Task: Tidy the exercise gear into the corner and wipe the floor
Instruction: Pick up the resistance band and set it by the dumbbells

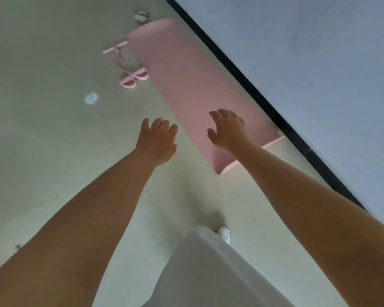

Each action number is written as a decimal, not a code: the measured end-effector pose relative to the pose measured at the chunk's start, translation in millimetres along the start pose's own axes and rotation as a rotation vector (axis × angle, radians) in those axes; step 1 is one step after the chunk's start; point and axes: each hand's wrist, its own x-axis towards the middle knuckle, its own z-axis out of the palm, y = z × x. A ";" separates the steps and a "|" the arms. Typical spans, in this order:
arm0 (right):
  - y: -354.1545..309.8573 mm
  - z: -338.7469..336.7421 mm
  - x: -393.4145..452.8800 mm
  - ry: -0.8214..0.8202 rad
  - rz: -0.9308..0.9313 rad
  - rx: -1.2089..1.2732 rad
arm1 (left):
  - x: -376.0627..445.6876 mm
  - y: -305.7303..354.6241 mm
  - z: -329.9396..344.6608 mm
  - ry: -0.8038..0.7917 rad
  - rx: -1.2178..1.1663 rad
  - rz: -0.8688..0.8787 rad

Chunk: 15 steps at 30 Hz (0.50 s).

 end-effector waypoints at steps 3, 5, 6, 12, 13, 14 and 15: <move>-48.2 -7.5 58.0 -0.022 -0.098 -0.027 | 23.4 -54.5 1.2 -0.013 -0.061 -0.130; -75.2 -12.0 102.3 -0.028 -0.166 -0.049 | 47.6 -91.4 1.4 -0.028 -0.092 -0.217; -87.5 -15.0 126.5 -0.030 -0.195 -0.059 | 63.0 -110.2 0.1 -0.040 -0.101 -0.251; -155.9 -43.5 282.6 -0.064 -0.320 -0.087 | 170.0 -228.8 -25.0 -0.076 -0.114 -0.403; -166.7 -49.4 307.0 -0.066 -0.334 -0.093 | 186.2 -246.6 -30.1 -0.084 -0.122 -0.425; -177.3 -54.6 330.1 -0.067 -0.346 -0.095 | 201.3 -263.0 -34.8 -0.091 -0.128 -0.442; -187.6 -58.8 352.2 -0.070 -0.358 -0.097 | 215.0 -278.5 -38.9 -0.097 -0.135 -0.460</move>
